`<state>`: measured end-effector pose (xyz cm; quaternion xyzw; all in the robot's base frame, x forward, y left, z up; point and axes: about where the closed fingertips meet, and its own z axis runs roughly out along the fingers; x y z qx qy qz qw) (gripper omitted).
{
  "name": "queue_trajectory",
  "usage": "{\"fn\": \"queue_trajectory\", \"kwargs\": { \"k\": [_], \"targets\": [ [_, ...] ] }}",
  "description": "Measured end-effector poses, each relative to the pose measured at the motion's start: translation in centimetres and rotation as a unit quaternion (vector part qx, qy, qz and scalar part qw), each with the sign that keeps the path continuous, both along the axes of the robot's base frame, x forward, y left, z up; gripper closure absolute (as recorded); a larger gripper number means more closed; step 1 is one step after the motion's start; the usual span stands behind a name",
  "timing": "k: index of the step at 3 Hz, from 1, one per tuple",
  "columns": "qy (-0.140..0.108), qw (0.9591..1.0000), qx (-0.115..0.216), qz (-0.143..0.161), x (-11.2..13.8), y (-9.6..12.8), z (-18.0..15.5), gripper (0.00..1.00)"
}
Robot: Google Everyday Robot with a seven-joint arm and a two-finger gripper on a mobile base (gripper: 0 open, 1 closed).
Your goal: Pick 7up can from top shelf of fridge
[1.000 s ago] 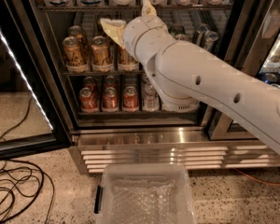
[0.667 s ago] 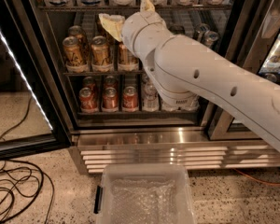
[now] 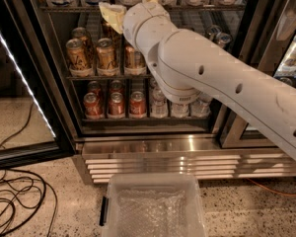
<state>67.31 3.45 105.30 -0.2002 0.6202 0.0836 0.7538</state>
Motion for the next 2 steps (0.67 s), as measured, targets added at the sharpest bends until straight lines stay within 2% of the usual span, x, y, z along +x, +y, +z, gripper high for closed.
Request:
{"fn": "queue_trajectory", "kwargs": {
  "k": [2],
  "targets": [
    [-0.003,0.9999,0.01,0.013,0.9,2.06,1.07,0.3]
  ]
}}
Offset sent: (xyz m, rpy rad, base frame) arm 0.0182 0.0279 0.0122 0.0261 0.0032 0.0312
